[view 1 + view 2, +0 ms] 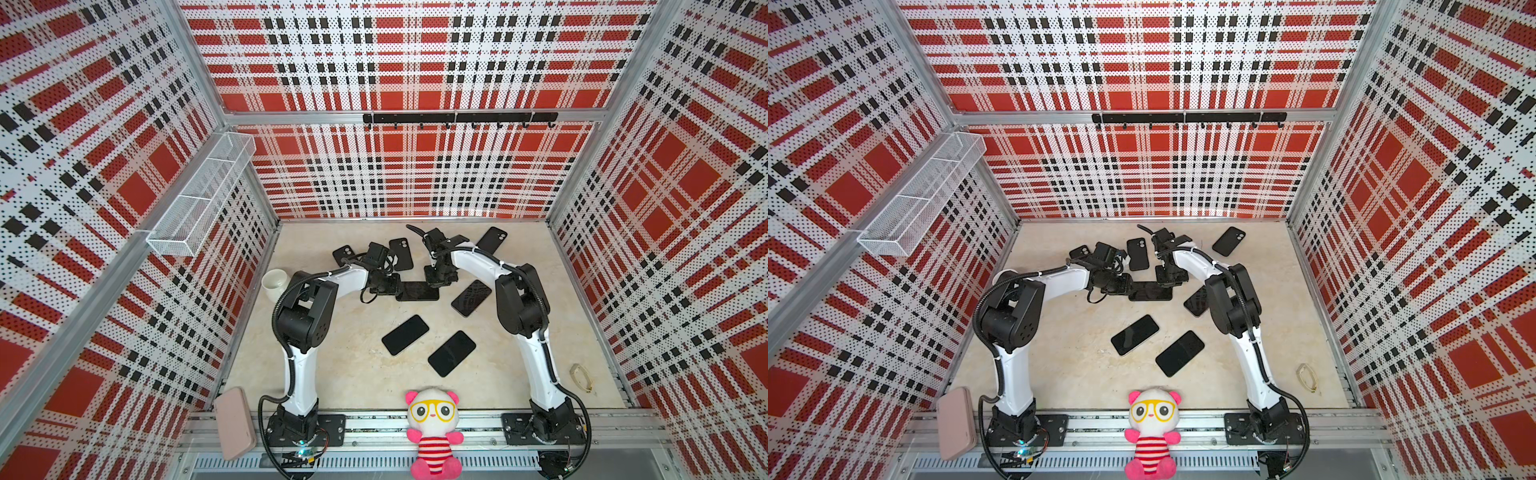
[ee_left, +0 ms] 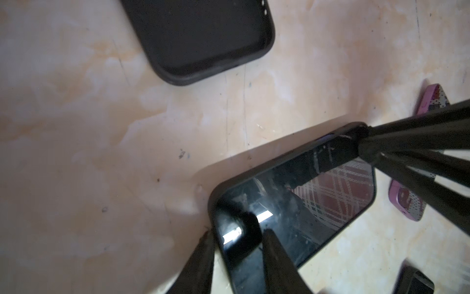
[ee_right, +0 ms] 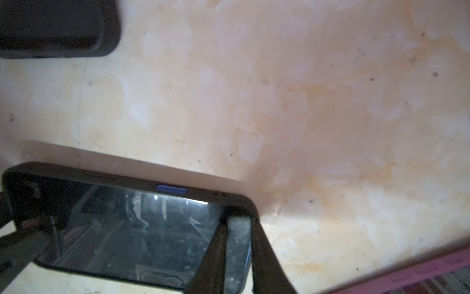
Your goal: Put the phone into the phone case
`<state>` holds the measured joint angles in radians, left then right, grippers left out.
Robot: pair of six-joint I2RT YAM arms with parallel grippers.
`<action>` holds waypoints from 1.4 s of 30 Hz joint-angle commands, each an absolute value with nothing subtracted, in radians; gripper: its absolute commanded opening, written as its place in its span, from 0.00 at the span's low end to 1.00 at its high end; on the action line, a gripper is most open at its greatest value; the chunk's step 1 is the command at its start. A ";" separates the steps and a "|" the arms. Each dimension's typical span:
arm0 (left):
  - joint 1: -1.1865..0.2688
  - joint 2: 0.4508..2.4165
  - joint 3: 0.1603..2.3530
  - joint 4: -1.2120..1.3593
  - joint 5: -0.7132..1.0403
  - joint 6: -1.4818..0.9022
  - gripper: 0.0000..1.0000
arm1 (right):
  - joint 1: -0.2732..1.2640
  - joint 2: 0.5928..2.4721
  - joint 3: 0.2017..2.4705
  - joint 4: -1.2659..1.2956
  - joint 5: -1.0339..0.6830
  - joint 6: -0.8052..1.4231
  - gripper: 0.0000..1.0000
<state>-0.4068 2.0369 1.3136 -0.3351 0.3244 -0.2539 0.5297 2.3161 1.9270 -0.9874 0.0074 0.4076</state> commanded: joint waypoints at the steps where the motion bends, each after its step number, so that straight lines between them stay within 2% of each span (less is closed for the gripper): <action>1: -0.416 2.076 1.311 -0.395 0.275 -0.230 0.36 | 0.559 2.398 1.951 -1.171 0.039 0.380 0.28; 3: -0.416 2.072 1.311 -0.395 0.271 -0.228 0.36 | 0.554 2.399 1.960 -1.178 0.025 0.370 0.32; 10: -0.417 2.073 1.312 -0.398 0.257 -0.226 0.36 | 0.559 2.394 1.898 -1.122 -0.038 0.382 0.33; 13: -0.417 2.071 1.315 -0.401 0.253 -0.222 0.36 | 0.559 2.324 1.894 -1.094 -0.030 0.370 0.33; 16: -0.416 2.059 1.317 -0.400 0.245 -0.220 0.36 | 0.559 2.241 1.914 -1.063 -0.011 0.298 0.38; 20: -0.406 2.034 1.316 -0.400 0.232 -0.219 0.36 | 0.556 2.142 1.893 -1.003 -0.007 0.133 0.53; 22: -0.399 2.017 1.315 -0.398 0.226 -0.219 0.37 | 0.552 2.107 1.866 -0.975 -0.001 0.045 0.58; 24: -0.392 2.000 1.313 -0.399 0.217 -0.219 0.38 | 0.553 2.076 1.830 -0.936 -0.006 -0.065 0.69; 26: -0.380 1.982 1.313 -0.399 0.209 -0.217 0.39 | 0.553 2.043 1.760 -0.870 -0.031 -0.220 0.78; 27: -0.375 1.973 1.313 -0.399 0.207 -0.217 0.39 | 0.553 2.031 1.731 -0.847 -0.054 -0.296 0.80; 28: -0.366 1.966 1.312 -0.399 0.202 -0.218 0.40 | 0.553 2.022 1.705 -0.834 -0.071 -0.381 0.87; 30: -0.347 1.947 1.310 -0.398 0.190 -0.216 0.40 | 0.552 2.027 1.685 -0.841 -0.103 -0.523 0.90; 31: -0.337 1.939 1.311 -0.400 0.185 -0.215 0.40 | 0.552 2.038 1.694 -0.866 -0.121 -0.594 1.00; 37: -0.273 1.898 1.315 -0.410 0.162 -0.202 0.40 | 0.530 2.147 1.810 -0.973 -0.182 -0.892 1.00; 42: -0.256 1.885 1.315 -0.413 0.147 -0.197 0.40 | 0.509 2.244 1.902 -1.012 -0.219 -0.999 1.00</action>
